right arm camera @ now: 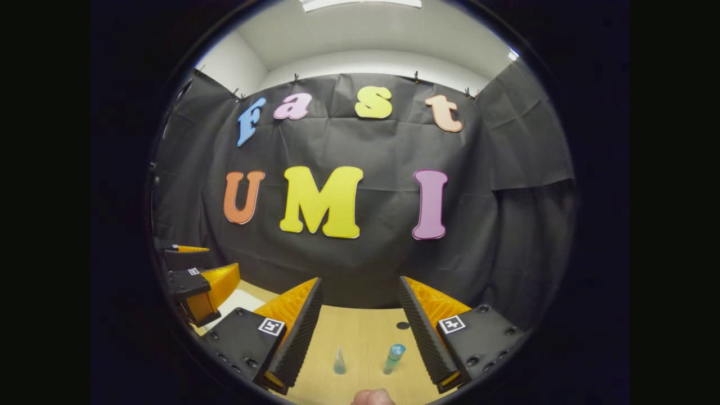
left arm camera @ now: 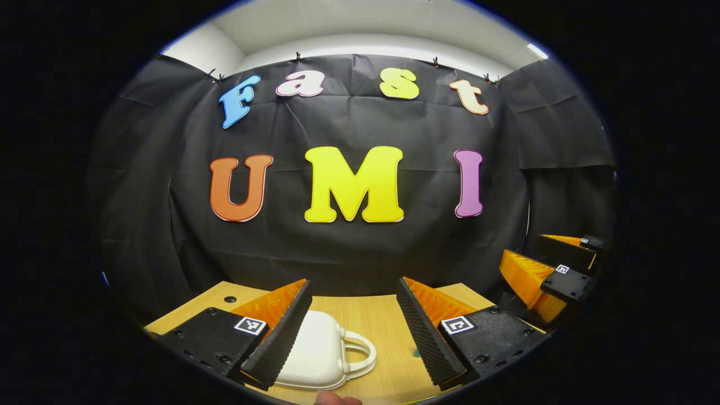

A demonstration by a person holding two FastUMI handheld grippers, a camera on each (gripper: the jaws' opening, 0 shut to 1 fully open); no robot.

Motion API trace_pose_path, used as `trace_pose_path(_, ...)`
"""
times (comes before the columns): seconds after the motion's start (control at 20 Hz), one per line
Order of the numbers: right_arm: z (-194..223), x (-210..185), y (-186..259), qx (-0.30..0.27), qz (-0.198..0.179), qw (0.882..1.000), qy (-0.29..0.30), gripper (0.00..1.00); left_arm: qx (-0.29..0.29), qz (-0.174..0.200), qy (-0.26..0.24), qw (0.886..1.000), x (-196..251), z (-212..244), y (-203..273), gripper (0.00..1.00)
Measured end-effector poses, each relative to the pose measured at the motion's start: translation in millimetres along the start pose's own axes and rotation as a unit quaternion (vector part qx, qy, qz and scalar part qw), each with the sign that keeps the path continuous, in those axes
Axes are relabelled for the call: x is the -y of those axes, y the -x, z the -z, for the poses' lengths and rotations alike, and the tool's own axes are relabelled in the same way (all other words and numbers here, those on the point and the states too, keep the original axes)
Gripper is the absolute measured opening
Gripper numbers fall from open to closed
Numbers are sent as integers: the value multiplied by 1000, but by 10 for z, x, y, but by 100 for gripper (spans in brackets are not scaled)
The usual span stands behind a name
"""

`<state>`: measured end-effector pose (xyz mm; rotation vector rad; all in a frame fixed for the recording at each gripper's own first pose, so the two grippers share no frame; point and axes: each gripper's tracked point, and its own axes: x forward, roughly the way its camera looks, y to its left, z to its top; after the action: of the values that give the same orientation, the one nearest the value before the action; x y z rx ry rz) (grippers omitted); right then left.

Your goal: First open the suitcase, pack the skin care products into it, and then close the suitcase.

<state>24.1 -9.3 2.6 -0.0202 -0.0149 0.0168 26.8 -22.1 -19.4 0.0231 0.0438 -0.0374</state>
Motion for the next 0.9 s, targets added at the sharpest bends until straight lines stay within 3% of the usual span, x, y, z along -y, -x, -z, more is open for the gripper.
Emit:
trace_pose_path(0.25,213,219,-51,-26,10,1000,-1,79,-37,12,-26,999,112,323,-137,96)
trace_pose_path(0.45,410,470,-101,-46,18,999,4,81,-66,36,-121,990,210,711,-336,97)
trace_pose_path(0.7,638,862,-225,-70,44,997,-7,80,-139,63,-226,962,237,1434,-523,99)
trace_pose_path(0.9,772,953,-325,-80,37,996,-1,81,-172,78,-307,933,344,1849,-608,98)
